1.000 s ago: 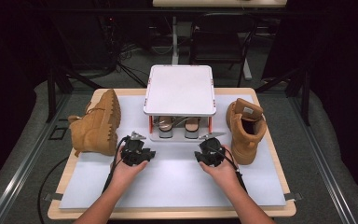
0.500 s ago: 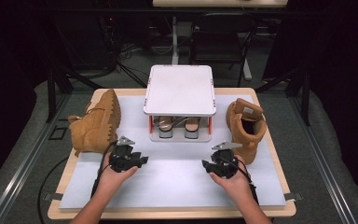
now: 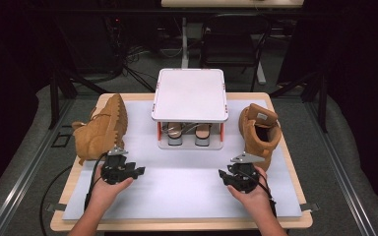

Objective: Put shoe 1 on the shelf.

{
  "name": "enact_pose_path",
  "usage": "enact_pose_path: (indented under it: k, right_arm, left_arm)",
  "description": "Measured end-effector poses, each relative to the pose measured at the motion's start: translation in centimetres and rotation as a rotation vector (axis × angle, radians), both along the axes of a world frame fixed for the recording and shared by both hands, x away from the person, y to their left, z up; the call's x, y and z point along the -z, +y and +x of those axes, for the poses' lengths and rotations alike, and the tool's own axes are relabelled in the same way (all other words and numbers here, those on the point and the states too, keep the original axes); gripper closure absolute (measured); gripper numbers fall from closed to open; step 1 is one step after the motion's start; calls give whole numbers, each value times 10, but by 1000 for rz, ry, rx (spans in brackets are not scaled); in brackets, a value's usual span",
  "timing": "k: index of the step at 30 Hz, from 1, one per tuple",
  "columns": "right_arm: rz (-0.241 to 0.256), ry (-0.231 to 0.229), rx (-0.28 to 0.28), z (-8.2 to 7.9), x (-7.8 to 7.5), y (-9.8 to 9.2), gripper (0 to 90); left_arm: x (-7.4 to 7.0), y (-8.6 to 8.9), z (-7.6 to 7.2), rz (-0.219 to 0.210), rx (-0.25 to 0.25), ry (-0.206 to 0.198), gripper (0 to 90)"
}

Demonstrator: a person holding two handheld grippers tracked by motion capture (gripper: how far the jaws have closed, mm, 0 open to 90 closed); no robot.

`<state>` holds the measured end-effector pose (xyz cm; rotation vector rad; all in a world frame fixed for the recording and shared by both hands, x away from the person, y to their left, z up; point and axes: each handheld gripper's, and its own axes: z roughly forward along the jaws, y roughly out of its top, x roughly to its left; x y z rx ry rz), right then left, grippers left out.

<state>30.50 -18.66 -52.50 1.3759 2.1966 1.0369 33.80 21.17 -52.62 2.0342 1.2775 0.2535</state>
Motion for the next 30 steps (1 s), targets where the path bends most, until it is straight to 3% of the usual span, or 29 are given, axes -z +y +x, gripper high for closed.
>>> enact_pose_path:
  k: [3,7,14,19,25,30]
  right_arm:
    - [-1,19,7,2,2,-3,553]
    - [-18,7,11,1,6,-2,505]
    - [-56,10,3,1,9,0,474]
    - [-35,26,23,2,11,-1,443]
    - [-10,10,54,2,10,-4,384]
    - [-14,15,54,3,11,-3,380]
  left_arm:
    - [1,4,1,0,-3,18,539]
    - [3,9,3,37,-5,-1,526]
    - [1,16,6,12,-15,23,511]
    - [-2,19,6,27,-24,32,488]
    - [-6,23,6,33,-41,56,413]
    - [-12,29,5,27,-60,59,374]
